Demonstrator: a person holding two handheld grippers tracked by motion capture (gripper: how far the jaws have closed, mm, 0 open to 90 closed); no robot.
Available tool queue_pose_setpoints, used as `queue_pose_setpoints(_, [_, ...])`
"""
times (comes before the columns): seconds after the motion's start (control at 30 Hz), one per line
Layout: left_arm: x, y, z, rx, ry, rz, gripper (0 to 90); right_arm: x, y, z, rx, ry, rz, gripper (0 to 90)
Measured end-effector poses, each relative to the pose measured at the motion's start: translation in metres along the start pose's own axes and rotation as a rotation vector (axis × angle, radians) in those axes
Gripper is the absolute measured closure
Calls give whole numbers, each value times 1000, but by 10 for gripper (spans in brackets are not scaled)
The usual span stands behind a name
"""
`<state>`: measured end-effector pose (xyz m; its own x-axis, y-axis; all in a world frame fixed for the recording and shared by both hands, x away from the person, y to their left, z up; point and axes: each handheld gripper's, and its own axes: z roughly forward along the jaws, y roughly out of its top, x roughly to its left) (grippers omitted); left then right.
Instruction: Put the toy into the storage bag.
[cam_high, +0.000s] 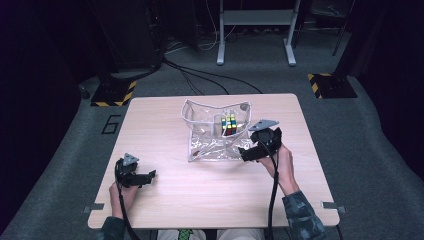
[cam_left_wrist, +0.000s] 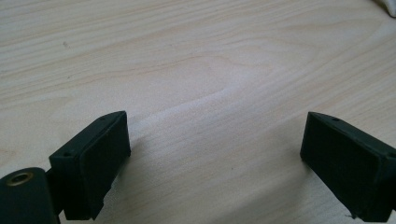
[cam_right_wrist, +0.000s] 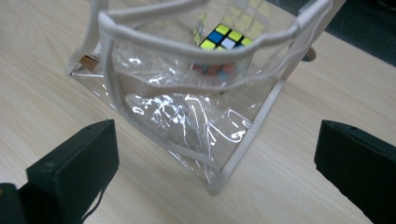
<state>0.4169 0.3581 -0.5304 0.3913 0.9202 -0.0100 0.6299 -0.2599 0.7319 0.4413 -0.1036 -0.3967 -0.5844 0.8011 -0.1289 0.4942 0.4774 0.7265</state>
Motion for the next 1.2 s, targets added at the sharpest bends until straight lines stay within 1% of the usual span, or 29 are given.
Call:
queue_pose_setpoints(0.03, [0, 0, 0, -1, 0, 1, 79, 1, -3, 2, 2, 2, 21, 0])
queue_pose_setpoints(0.07, [0, 0, 0, 0, 0, 0, 79, 1, -7, 3, 6, 2, 19, 0])
queue_pose_setpoints(0.13, [0, 0, 0, 0, 0, 1, 79, 1, -14, 6, 12, 6, 43, 0])
queue_pose_setpoints(0.2, [0, 0, 0, 0, 0, 1, 79, 0, -21, 9, 17, 7, 48, 0])
queue_pose_setpoints(0.27, [0, 0, 0, 1, 0, 0, 79, 0, -27, 12, 23, 19, 69, 0])
queue_pose_setpoints(0.3, [0, 0, 0, 1, 0, 0, 79, 0, -31, 14, 28, 19, 69, 0])
queue_pose_setpoints(0.37, [0, 0, 0, 0, 0, 1, 79, 1, -37, 16, 40, 21, 87, 0])
queue_pose_setpoints(0.5, [0, 0, 0, 0, 0, 1, 79, 0, -50, 24, 59, 28, 90, 0])
queue_pose_setpoints(0.53, [0, 0, 0, 0, 0, 1, 79, 1, -53, 26, 62, 29, 101, 0])
queue_pose_setpoints(0.73, [0, 0, 0, 1, 0, 1, 79, 2, -74, 35, 82, 31, 125, 0])
queue_pose_setpoints(0.77, [0, 0, 0, 1, 1, 0, 79, 2, -78, 36, 89, 32, 135, 0])
queue_pose_setpoints(0.87, [0, 0, 0, 0, 1, 1, 79, 2, -92, 41, 91, 47, 148, 0])
queue_pose_setpoints(0.97, [0, 0, 0, 0, 1, 1, 79, 4, -104, 45, 102, 51, 166, 0])
queue_pose_setpoints(1.03, [0, 0, 0, 0, 1, 1, 79, 4, -111, 47, 95, 48, 169, 0])
queue_pose_setpoints(1.1, [0, 0, 0, 1, 2, 0, 79, 5, -117, 49, 88, 32, 165, 0])
queue_pose_setpoints(1.2, [0, 0, 0, 0, 4, -1, 79, 7, -123, 51, 81, 28, 168, 0])
